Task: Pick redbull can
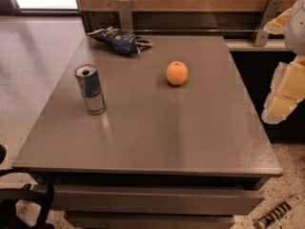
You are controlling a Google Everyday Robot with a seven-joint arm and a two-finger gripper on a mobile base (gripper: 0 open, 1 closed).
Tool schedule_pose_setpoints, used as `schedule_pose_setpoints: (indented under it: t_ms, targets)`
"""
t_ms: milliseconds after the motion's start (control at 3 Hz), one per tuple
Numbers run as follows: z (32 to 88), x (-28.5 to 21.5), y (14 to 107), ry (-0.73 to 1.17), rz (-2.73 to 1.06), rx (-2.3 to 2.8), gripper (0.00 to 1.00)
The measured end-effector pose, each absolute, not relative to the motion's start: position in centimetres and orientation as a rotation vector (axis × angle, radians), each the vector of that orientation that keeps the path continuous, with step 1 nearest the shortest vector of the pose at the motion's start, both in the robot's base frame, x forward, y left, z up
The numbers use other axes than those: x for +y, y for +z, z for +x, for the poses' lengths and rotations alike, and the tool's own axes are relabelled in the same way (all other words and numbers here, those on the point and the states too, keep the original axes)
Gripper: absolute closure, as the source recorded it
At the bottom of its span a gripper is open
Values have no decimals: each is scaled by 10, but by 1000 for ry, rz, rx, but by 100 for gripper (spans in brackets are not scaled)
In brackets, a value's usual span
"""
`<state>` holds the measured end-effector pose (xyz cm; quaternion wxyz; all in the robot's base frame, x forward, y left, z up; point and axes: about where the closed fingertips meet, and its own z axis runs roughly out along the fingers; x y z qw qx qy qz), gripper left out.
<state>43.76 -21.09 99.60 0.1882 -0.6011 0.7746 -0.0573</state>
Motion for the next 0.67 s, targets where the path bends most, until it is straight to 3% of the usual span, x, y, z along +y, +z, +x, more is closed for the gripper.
schedule_pose_setpoints:
  t_ms: [667]
  targets:
    - [441,-206,992,-111,-1640,2155,0]
